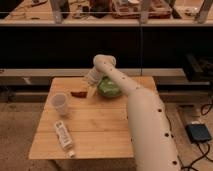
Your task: Drag the pepper across the table
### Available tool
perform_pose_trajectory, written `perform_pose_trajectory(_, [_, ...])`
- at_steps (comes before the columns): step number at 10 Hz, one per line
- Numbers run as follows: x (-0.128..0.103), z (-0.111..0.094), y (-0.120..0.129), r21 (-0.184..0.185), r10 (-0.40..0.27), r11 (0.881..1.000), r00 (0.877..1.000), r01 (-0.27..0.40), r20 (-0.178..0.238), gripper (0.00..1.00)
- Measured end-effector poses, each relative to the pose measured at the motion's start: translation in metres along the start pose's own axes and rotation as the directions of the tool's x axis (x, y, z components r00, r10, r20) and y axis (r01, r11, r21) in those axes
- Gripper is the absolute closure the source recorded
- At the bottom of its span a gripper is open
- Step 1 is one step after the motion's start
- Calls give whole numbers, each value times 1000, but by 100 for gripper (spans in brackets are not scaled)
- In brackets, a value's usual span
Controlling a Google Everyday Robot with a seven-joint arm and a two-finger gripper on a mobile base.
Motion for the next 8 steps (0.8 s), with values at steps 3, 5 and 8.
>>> perform_pose_trajectory(3, [-2, 19, -1, 16, 12, 1000, 1000, -12, -7, 20])
perform_pose_trajectory(5, [0, 32, 1, 20, 14, 1000, 1000, -14, -18, 28])
perform_pose_trajectory(8, [-1, 40, 0, 29, 24, 999, 999, -23, -22, 52])
